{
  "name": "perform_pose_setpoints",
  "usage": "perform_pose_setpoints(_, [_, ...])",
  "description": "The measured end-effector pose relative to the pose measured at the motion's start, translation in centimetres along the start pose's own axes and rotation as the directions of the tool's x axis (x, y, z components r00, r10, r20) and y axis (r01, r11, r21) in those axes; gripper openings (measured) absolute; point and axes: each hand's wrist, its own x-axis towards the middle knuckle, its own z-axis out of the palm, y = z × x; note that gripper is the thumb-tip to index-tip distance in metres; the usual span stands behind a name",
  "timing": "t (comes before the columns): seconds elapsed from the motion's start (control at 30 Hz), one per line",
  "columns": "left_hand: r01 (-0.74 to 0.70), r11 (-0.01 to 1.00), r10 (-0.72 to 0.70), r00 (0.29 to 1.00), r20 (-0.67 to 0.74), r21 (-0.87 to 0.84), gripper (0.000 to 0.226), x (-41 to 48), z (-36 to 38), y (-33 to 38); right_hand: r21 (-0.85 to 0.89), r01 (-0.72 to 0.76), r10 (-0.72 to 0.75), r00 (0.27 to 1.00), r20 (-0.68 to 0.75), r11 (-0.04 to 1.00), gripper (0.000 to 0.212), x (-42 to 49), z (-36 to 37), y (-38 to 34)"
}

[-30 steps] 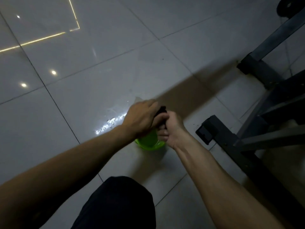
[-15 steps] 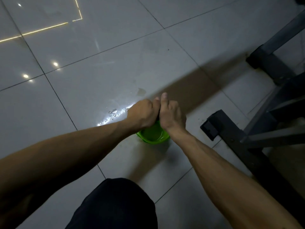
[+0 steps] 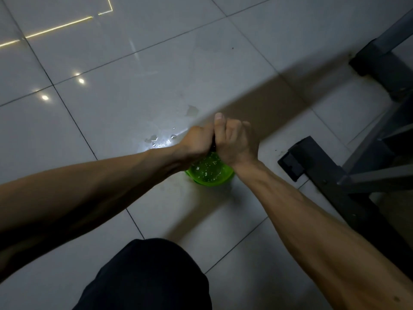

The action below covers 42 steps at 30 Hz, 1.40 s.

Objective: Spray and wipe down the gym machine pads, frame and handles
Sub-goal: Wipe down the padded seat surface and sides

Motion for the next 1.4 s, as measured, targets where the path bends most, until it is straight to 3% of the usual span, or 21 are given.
perform_pose_setpoints(0.1, [-0.022, 0.991, 0.026, 0.999, 0.024, -0.133, 0.055, -0.5, 0.2, 1.0, -0.019, -0.028, 0.028, 1.0, -0.008, 0.999, 0.064, 0.7, -2.2, -0.2])
perform_pose_setpoints(0.17, [-0.055, 0.994, 0.055, 0.998, 0.001, -0.096, 0.048, -0.8, 0.6, 0.7, 0.041, -0.126, 0.126, 0.992, 0.007, 0.991, 0.059, 0.5, -2.1, 0.4])
perform_pose_setpoints(0.2, [-0.033, 0.998, 0.033, 0.999, -0.002, -0.046, 0.042, -0.7, 0.8, -0.1, 0.075, -0.202, 0.196, 0.977, 0.088, 0.976, 0.058, 0.1, -0.9, 0.9])
perform_pose_setpoints(0.3, [0.314, 0.949, -0.315, 0.946, 0.077, 0.023, 0.033, -1.2, 2.0, -1.5, 0.052, -0.409, 0.342, 0.82, 0.459, 0.911, 0.062, -2.1, 2.7, 2.7])
perform_pose_setpoints(0.33, [0.317, 0.947, -0.32, 0.943, 0.091, 0.039, 0.031, -0.9, 2.0, -1.6, 0.065, -0.424, 0.349, 0.815, 0.462, 0.903, 0.059, -2.6, 3.2, 3.2])
perform_pose_setpoints(0.47, [0.075, 0.996, -0.072, 0.996, -0.058, 0.05, 0.028, -1.2, 1.6, -0.5, 0.221, -0.457, 0.391, 0.875, 0.286, 0.862, 0.039, -3.9, 1.4, 2.7])
perform_pose_setpoints(0.57, [0.256, 0.95, -0.265, 0.964, 0.029, 0.181, 0.027, -1.3, 2.0, -0.1, 0.247, -0.6, 0.421, 0.747, 0.515, 0.761, 0.038, -3.9, 2.0, 2.0])
perform_pose_setpoints(0.63, [0.243, 0.954, -0.255, 0.966, 0.049, 0.176, 0.031, -1.4, 1.6, 1.5, 0.294, -0.671, 0.467, 0.707, 0.531, 0.681, 0.037, -3.4, 1.0, 1.9])
perform_pose_setpoints(0.73, [0.22, 0.974, -0.218, 0.974, -0.056, 0.051, 0.025, -3.6, -0.7, 5.6, 0.453, -0.773, 0.485, 0.632, 0.604, 0.444, 0.025, -2.8, -4.4, -0.4])
perform_pose_setpoints(0.83, [0.264, 0.957, -0.281, 0.948, -0.151, -0.121, 0.059, -7.7, -3.3, 11.2, 0.557, -0.806, 0.461, 0.579, 0.672, 0.201, 0.025, -2.2, -10.5, -4.4])
perform_pose_setpoints(0.87, [0.258, 0.945, -0.296, 0.937, -0.187, -0.201, 0.059, -9.3, -4.3, 13.4, 0.579, -0.806, 0.432, 0.568, 0.701, 0.121, 0.027, -2.0, -12.7, -6.0])
perform_pose_setpoints(0.97, [0.244, 0.902, -0.337, 0.914, -0.228, -0.355, 0.029, -13.6, -7.1, 19.1, 0.588, -0.808, 0.338, 0.543, 0.769, -0.041, 0.03, -1.9, -19.7, -10.6])
perform_pose_setpoints(1.17, [0.171, 0.941, -0.245, 0.94, -0.238, -0.292, 0.03, -23.0, -10.0, 31.4, 0.647, -0.753, 0.344, 0.579, 0.739, -0.123, 0.034, -1.6, -35.0, -17.7])
perform_pose_setpoints(1.3, [0.084, 0.981, -0.102, 0.99, -0.097, -0.177, 0.032, -28.3, -9.3, 39.7, 0.706, -0.695, 0.432, 0.599, 0.674, -0.139, 0.034, -2.4, -45.3, -18.7])
perform_pose_setpoints(1.4, [0.084, 0.99, -0.082, 0.996, 0.023, -0.11, 0.019, -31.3, -7.6, 46.1, 0.752, -0.643, 0.528, 0.592, 0.609, -0.147, 0.037, -3.2, -53.1, -18.5])
